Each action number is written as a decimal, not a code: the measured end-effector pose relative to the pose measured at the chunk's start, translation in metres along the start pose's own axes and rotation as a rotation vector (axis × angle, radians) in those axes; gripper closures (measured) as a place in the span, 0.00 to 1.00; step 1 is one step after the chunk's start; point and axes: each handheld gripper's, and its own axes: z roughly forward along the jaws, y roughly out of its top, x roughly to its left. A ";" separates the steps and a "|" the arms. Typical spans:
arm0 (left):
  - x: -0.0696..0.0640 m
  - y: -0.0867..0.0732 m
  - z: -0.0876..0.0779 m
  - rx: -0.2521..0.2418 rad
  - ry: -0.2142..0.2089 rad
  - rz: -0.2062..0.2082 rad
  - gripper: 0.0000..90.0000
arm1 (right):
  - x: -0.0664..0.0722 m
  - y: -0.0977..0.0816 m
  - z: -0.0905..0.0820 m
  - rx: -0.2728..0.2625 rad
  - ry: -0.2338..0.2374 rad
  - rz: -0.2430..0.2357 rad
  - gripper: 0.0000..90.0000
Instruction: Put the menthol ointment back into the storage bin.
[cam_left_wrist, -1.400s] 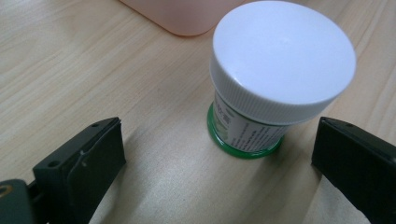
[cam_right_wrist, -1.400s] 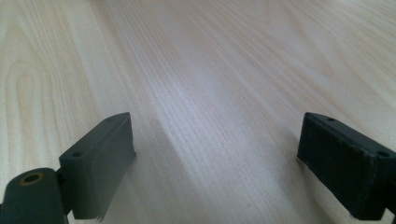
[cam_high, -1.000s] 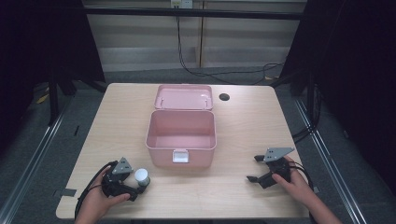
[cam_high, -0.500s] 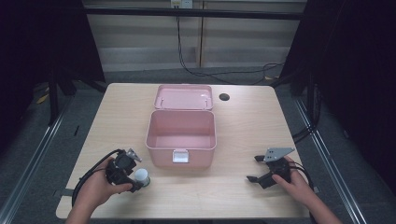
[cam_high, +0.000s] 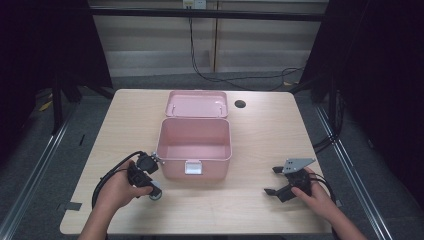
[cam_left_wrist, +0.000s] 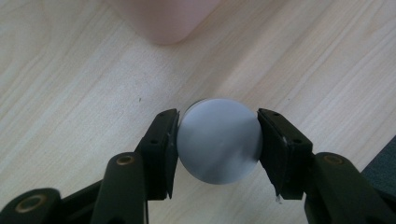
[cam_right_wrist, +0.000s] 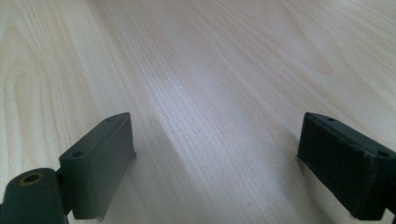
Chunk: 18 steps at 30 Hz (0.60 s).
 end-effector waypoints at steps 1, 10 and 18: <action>0.000 0.000 0.000 0.007 0.001 -0.004 0.55 | 0.000 0.000 0.000 0.000 0.000 0.000 0.11; 0.003 -0.002 -0.004 0.036 -0.013 -0.025 0.55 | 0.000 0.000 0.000 0.002 0.000 0.003 0.11; 0.004 0.001 -0.012 0.069 -0.039 -0.083 0.56 | 0.000 0.000 0.000 0.000 0.000 0.000 0.11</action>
